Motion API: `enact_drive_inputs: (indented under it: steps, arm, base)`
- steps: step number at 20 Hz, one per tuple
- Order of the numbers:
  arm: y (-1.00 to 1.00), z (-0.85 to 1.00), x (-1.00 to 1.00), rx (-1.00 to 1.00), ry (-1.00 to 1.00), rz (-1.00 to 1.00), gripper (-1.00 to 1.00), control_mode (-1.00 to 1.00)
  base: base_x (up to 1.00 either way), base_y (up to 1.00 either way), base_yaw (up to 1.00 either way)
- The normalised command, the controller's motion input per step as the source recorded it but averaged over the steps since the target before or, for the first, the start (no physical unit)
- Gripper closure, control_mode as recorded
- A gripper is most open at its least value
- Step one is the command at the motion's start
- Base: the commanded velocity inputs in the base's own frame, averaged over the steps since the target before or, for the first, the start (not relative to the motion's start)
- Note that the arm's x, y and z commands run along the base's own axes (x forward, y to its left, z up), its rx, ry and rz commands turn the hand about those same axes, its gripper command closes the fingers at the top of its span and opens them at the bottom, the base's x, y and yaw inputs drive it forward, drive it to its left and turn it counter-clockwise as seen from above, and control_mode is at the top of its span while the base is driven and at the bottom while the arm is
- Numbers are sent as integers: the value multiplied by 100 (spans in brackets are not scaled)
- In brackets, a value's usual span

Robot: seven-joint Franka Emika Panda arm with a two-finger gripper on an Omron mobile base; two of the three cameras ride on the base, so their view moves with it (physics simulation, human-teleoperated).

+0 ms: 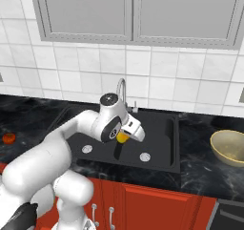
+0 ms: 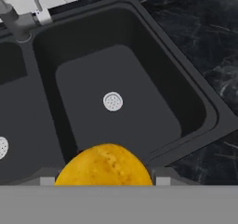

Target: Remove the mango and tomato from the sink. Then move the bowl and cup from the counter to the sink for washing.

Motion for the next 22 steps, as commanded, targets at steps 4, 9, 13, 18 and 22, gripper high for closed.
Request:
enact_drive_inputs:
  steps: [4, 9, 13, 18, 22]
  arm:
    - [43, 12, -25, 0, 4, 0, 100, -100]
    - [45, 9, -22, 0, 3, 1, 100, -100]
    - [48, 6, -21, 2, 0, 3, 100, -100]
    - [49, 5, -18, 5, 0, 5, 100, -100]
    - [52, 4, -10, 6, 0, 6, 100, -100]
  base:
    - [0, 0, 0]
    - [0, 0, 0]
    - [0, 0, 0]
    - [0, 0, 0]
    - [0, 0, 0]
